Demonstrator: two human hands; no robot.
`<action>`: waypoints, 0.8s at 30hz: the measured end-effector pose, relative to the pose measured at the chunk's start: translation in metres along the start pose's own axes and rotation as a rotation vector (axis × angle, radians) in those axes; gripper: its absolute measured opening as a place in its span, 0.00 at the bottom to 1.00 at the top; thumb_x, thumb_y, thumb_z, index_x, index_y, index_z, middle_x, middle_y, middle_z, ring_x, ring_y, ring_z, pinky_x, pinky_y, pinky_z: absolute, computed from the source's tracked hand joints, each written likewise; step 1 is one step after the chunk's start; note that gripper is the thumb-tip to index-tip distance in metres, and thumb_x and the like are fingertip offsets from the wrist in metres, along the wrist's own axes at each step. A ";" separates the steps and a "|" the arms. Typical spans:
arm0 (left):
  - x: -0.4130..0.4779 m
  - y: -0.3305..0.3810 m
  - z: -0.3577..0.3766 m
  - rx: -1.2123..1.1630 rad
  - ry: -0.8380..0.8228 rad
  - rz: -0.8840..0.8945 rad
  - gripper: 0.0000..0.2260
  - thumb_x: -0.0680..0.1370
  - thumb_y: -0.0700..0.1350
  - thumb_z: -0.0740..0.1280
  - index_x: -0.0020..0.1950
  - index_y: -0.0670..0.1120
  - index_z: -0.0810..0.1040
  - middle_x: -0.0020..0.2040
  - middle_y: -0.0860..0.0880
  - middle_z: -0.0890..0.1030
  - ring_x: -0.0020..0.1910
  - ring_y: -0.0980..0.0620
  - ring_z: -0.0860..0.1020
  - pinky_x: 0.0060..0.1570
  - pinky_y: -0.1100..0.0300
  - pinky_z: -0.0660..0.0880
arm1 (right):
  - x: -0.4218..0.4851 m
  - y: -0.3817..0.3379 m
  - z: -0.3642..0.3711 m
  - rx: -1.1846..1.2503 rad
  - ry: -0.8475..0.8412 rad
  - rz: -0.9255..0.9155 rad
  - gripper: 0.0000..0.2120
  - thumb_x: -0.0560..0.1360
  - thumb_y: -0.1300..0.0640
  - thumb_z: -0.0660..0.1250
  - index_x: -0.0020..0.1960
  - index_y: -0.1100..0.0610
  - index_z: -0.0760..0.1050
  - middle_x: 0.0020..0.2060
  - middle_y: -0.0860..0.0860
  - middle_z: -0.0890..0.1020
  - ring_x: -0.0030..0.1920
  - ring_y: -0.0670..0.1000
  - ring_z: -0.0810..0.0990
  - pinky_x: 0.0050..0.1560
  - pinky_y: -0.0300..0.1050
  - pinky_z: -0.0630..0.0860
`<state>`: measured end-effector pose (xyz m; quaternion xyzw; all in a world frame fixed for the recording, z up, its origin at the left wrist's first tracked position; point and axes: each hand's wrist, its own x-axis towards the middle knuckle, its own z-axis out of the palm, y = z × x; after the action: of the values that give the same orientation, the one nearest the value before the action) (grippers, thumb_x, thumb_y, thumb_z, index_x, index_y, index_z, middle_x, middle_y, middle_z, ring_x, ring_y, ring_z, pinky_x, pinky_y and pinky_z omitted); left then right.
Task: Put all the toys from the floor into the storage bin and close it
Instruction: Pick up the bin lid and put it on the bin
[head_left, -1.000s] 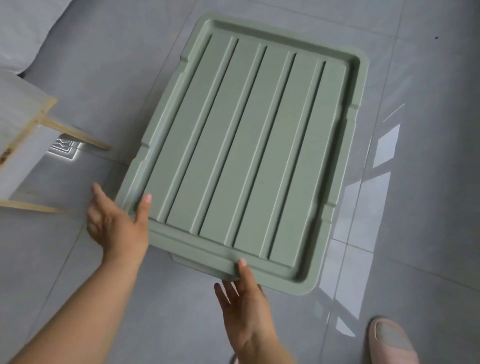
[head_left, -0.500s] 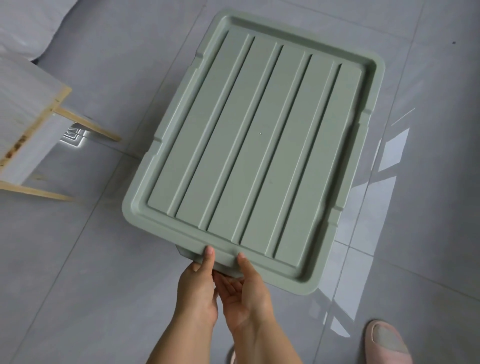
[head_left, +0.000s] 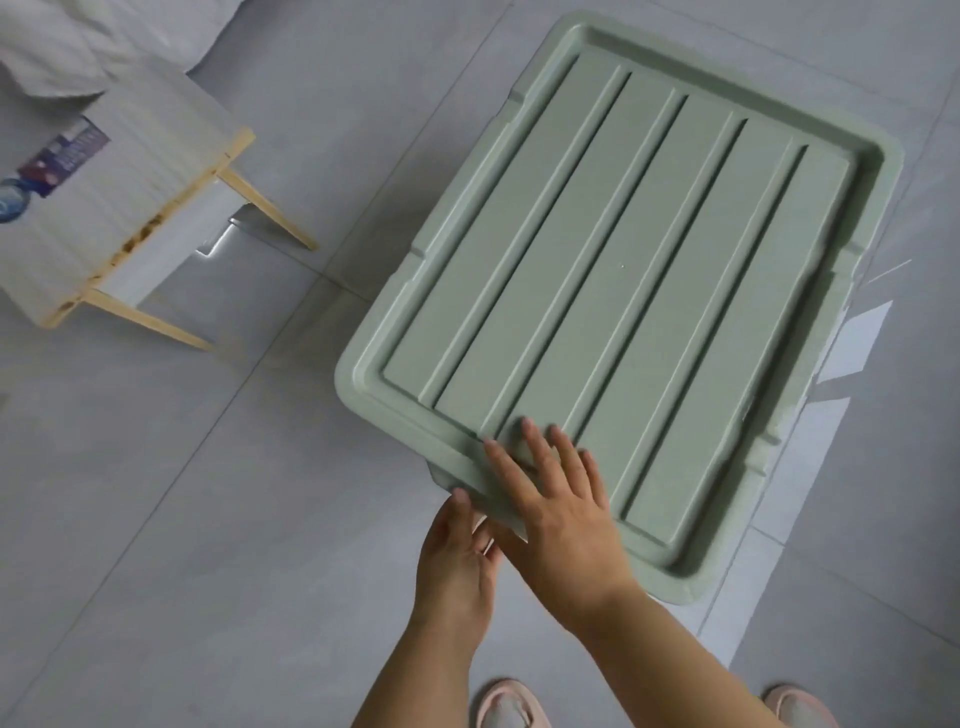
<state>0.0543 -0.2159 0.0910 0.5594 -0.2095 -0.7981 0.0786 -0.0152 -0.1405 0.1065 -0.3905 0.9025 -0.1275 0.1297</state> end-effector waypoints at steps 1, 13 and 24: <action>0.002 -0.001 -0.001 -0.007 -0.020 0.018 0.18 0.75 0.52 0.60 0.62 0.46 0.75 0.55 0.45 0.83 0.56 0.47 0.80 0.56 0.52 0.75 | 0.005 0.004 0.011 -0.068 -0.019 -0.065 0.33 0.67 0.44 0.72 0.68 0.47 0.66 0.68 0.56 0.71 0.67 0.61 0.70 0.69 0.59 0.64; 0.005 0.012 -0.007 0.158 -0.024 0.092 0.11 0.81 0.45 0.59 0.63 0.50 0.70 0.58 0.48 0.81 0.53 0.50 0.82 0.51 0.60 0.79 | 0.040 -0.011 -0.029 0.257 -0.186 0.084 0.30 0.75 0.48 0.63 0.74 0.50 0.56 0.73 0.51 0.62 0.73 0.52 0.60 0.71 0.45 0.59; -0.001 0.027 0.001 0.354 0.285 0.091 0.03 0.77 0.38 0.65 0.46 0.41 0.72 0.48 0.42 0.78 0.43 0.46 0.79 0.39 0.61 0.75 | 0.045 0.008 -0.045 0.126 -0.477 -0.025 0.36 0.76 0.44 0.61 0.75 0.45 0.42 0.69 0.48 0.29 0.71 0.49 0.31 0.70 0.46 0.33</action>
<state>0.0509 -0.2396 0.1040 0.6616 -0.3581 -0.6573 0.0440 -0.0656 -0.1628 0.1393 -0.4119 0.8316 -0.0890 0.3618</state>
